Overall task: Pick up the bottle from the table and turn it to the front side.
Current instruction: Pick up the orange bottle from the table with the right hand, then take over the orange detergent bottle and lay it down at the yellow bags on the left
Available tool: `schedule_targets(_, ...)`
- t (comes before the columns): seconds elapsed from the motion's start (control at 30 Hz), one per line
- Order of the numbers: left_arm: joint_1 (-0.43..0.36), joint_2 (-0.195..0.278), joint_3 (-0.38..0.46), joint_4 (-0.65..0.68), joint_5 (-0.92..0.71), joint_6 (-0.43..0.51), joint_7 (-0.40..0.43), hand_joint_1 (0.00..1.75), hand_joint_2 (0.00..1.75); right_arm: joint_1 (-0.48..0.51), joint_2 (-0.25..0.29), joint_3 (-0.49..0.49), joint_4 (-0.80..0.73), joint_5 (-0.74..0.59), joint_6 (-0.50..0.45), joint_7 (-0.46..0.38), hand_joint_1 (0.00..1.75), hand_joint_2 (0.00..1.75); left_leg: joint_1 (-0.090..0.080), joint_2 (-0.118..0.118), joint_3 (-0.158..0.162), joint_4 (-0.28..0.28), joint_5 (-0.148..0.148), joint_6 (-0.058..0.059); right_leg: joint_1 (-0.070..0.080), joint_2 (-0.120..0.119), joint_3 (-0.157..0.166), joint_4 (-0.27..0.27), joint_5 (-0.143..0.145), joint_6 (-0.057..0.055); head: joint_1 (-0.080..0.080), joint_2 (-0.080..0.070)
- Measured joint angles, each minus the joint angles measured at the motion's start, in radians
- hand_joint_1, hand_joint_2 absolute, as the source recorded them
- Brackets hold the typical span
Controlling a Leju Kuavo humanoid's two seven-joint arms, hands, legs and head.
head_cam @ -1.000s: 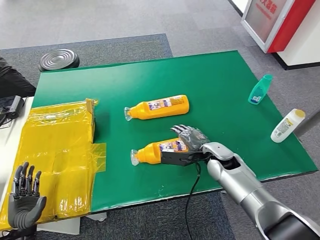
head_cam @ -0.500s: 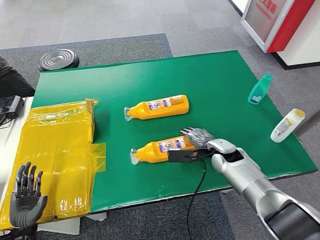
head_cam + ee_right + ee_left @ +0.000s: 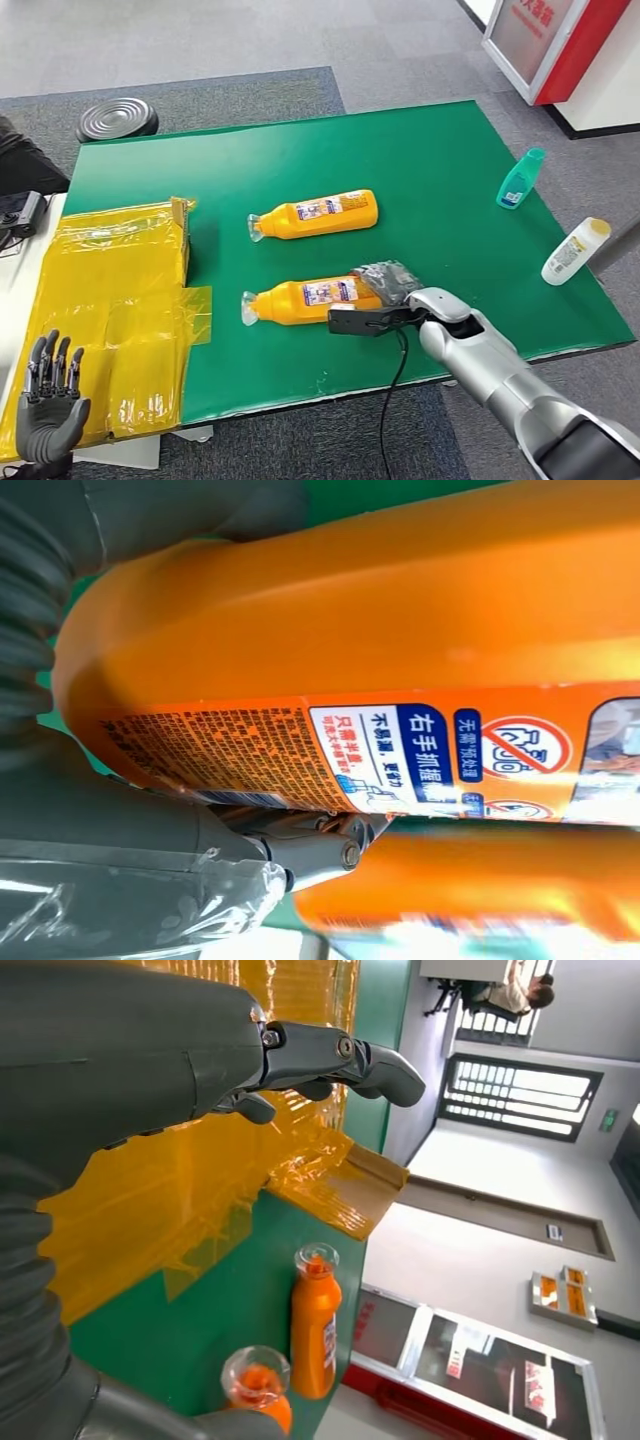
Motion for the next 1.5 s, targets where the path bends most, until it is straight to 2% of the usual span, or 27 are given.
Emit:
schedule_targets(0.13,0.036,-0.033,-0.002,-0.083,-0.025,-0.008,0.0,0.0,1.75,0.101,0.013,-0.012,-0.143,-0.028,-0.08,-0.005,1.75,1.75,0.0,0.0,0.0,0.0,-0.001,0.0,0.0,0.0,0.0,0.0,-0.002,0.0,0.0,0.0)
schedule_targets(0.3,0.066,-0.077,-0.033,-0.166,-0.045,0.001,0.0,0.0,1.75,0.199,0.072,-0.03,-0.267,-0.042,-0.14,-0.031,1.75,1.75,0.0,0.0,0.0,0.0,-0.002,0.0,0.0,0.0,0.0,0.0,-0.003,0.0,0.0,0.0)
schedule_targets(0.6,0.08,-0.09,-0.157,-0.207,-0.025,0.02,0.028,0.0,1.75,0.279,0.209,-0.064,-0.3,-0.072,-0.184,-0.103,1.75,1.75,0.0,0.0,0.0,0.0,-0.002,0.0,0.0,0.0,0.0,0.0,-0.003,0.0,0.0,0.0)
schedule_targets(0.7,0.079,-0.083,-0.206,-0.21,0.026,0.022,0.065,0.0,1.75,0.292,0.243,-0.07,-0.288,-0.082,-0.189,-0.128,1.75,1.75,0.0,0.0,0.0,0.0,-0.002,0.0,0.0,0.0,0.0,0.0,-0.002,0.0,0.0,0.0)
schedule_targets(0.97,0.053,-0.024,-0.376,-0.209,0.115,0.052,0.135,0.0,1.75,0.304,0.338,-0.039,-0.186,-0.049,-0.251,-0.167,1.75,1.75,0.0,0.0,0.0,0.0,-0.002,-0.001,0.0,0.0,0.0,0.0,-0.003,0.0,0.0,0.0)
schedule_targets(1.13,0.039,0.004,-0.444,-0.204,0.136,0.084,0.148,0.0,1.75,0.304,0.365,-0.007,-0.137,-0.024,-0.267,-0.173,1.75,1.75,0.0,0.0,0.0,0.0,-0.002,0.0,0.0,0.0,0.0,0.0,-0.003,0.0,0.0,0.0)
schedule_targets(1.37,0.026,0.035,-0.496,-0.186,0.137,0.101,0.162,0.02,1.75,0.305,0.38,0.024,-0.099,-0.012,-0.278,-0.176,1.75,1.75,0.0,0.0,0.0,0.0,-0.002,-0.001,0.0,0.0,0.0,0.0,-0.003,0.0,0.0,0.0)
schedule_targets(1.4,0.025,0.039,-0.501,-0.184,0.136,0.104,0.163,0.07,1.75,0.305,0.381,0.026,-0.095,-0.012,-0.279,-0.175,1.75,1.75,0.0,0.0,0.0,0.0,-0.002,-0.001,0.0,0.0,0.0,0.0,-0.003,0.0,0.0,0.0)
schedule_targets(1.43,0.024,0.043,-0.505,-0.182,0.135,0.107,0.163,0.24,1.75,0.305,0.382,0.027,-0.091,-0.012,-0.28,-0.175,1.75,1.75,0.0,0.0,0.0,0.0,-0.002,-0.001,0.0,0.0,0.0,0.0,-0.003,0.0,0.0,0.0)
schedule_targets(1.5,0.024,0.047,-0.51,-0.179,0.134,0.11,0.163,1.1,1.75,0.305,0.383,0.028,-0.086,-0.013,-0.282,-0.175,1.75,1.75,0.0,0.0,0.0,0.0,-0.002,-0.001,0.0,0.0,0.0,0.0,-0.003,0.0,0.0,0.0)
